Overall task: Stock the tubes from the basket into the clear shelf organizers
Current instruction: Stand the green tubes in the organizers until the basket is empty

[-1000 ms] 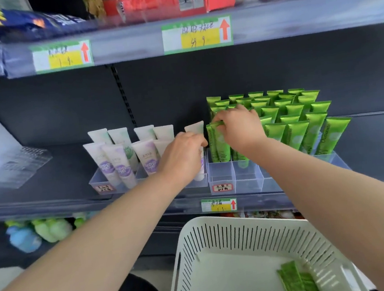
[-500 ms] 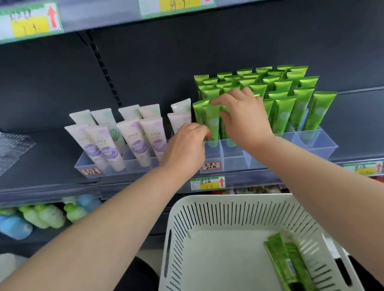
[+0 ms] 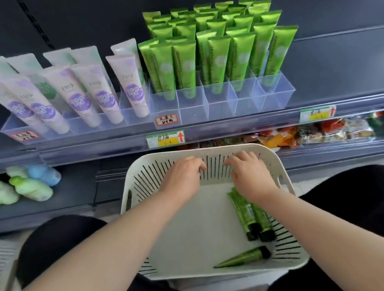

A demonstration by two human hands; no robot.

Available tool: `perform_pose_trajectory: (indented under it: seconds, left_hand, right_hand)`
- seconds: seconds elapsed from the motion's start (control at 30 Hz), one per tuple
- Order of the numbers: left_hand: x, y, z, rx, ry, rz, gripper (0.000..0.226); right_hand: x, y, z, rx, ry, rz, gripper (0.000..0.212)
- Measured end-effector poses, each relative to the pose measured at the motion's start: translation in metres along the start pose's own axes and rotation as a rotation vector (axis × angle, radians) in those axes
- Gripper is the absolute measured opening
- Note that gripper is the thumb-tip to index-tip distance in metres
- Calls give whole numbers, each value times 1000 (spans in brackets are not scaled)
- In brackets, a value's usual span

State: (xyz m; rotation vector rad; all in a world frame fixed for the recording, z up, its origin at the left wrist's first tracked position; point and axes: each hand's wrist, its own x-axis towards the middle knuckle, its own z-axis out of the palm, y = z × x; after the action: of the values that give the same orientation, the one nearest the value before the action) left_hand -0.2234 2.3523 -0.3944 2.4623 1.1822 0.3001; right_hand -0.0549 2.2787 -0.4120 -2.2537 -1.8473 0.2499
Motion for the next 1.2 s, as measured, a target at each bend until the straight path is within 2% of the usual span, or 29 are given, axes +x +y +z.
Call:
perform_pose_trajectory:
  seconds: [0.13,0.17,0.23,0.3,0.37,0.5,0.6,0.7,0.8,0.93,1.1,1.2]
  left_hand:
    - [-29,-16,37,-28,-118,-101,31]
    - [-36,-21,44,-40,-151,-118,32]
    - [-50,-32,57,-61,-236,-134,35]
    - [-63,-42,69,-44,-332,-131,39]
    - [-69,-50,79,-23,-392,-137,41]
    - [-65,-58,87,-65,-366,-242,42]
    - [-65,-67,89,-47,-380,-295,42]
    - [-67,-73,90,-26,-375,-357,44]
    - [-66,-73,89,38,-378,-387,41]
    - [-66,-73,84,121,-399,-451,38]
    - [-67,-75,78,178,-432,-497,39]
    - [-68,-75,79,176,-477,-497,40]
  right_hand:
    - [-17,16,48,-25,-487,271,51]
    - [-22,19,58,-63,-581,315,53]
    - [-30,21,71,-68,-665,418,56]
    - [-31,22,77,-87,-673,464,60]
    - [-28,22,74,-86,-684,432,58]
    - [-28,15,77,390,-751,447,50]
    - [-28,10,84,540,-617,513,43]
    - [-26,12,87,400,-538,473,44]
    - [-27,13,92,238,-587,375,46]
    - [-29,5,104,182,-607,253,52]
    - [-24,-7,121,102,-633,53,71]
    - [-21,-11,127,-35,-673,-35,72]
